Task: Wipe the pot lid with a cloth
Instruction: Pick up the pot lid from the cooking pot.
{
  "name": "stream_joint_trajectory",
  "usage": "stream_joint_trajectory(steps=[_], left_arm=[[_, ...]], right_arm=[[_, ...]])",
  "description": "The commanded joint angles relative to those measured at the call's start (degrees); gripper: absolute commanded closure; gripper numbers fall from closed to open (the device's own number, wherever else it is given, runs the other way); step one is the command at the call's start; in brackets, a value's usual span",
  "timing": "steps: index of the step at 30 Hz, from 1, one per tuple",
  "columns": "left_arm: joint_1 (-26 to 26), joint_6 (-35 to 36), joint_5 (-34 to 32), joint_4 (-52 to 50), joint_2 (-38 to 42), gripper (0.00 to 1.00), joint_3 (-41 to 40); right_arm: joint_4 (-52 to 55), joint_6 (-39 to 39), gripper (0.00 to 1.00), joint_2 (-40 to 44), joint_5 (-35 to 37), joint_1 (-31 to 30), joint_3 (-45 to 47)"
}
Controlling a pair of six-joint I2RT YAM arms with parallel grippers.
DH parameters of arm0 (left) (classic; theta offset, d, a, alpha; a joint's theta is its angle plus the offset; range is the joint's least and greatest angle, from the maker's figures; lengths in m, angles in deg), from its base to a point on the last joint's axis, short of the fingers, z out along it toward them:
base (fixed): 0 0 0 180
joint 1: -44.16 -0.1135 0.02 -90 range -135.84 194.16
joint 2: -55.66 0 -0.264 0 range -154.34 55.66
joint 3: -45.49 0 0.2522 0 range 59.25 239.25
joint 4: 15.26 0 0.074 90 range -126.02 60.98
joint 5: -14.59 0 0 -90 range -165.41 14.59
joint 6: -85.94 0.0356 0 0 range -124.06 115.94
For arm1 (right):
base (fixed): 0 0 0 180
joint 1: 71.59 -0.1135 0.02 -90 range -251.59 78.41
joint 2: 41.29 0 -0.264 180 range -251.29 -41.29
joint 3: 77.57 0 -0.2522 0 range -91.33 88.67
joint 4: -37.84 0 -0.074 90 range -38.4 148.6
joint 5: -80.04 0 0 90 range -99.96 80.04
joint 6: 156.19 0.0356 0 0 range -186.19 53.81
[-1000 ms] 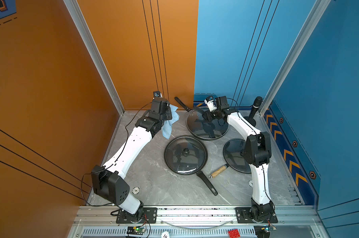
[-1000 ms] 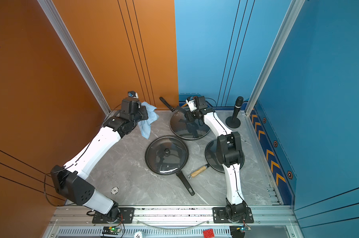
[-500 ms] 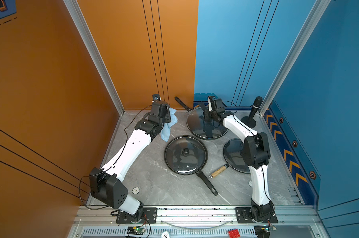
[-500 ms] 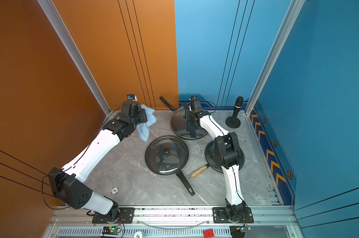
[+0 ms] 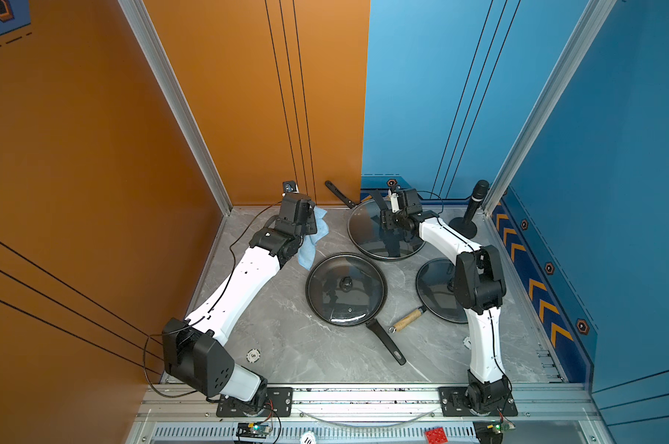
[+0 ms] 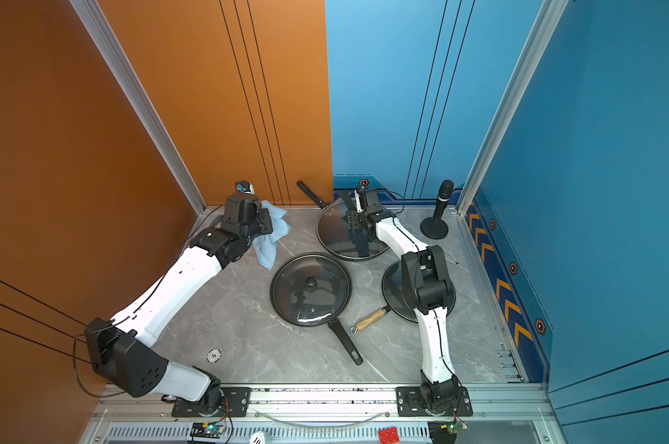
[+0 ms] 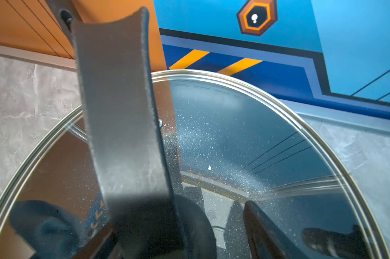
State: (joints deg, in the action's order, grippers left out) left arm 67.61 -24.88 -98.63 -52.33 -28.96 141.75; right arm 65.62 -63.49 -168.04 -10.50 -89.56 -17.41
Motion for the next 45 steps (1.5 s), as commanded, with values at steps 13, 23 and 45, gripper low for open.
stream_joint_trajectory(steps=[13,23,45], left_arm=[[1.5,0.0,-3.6,-1.8,4.2,1.00,-0.1],[3.8,0.3,-3.9,-3.1,3.7,1.00,2.6],[8.6,-4.1,-4.1,-3.0,12.9,1.00,-5.2]], right_arm=[[-10.8,0.7,0.53,-0.4,1.8,-2.0,11.2],[-22.7,6.8,0.69,1.4,2.4,-1.8,20.9],[-22.6,31.1,0.92,11.6,-0.8,0.5,5.4]])
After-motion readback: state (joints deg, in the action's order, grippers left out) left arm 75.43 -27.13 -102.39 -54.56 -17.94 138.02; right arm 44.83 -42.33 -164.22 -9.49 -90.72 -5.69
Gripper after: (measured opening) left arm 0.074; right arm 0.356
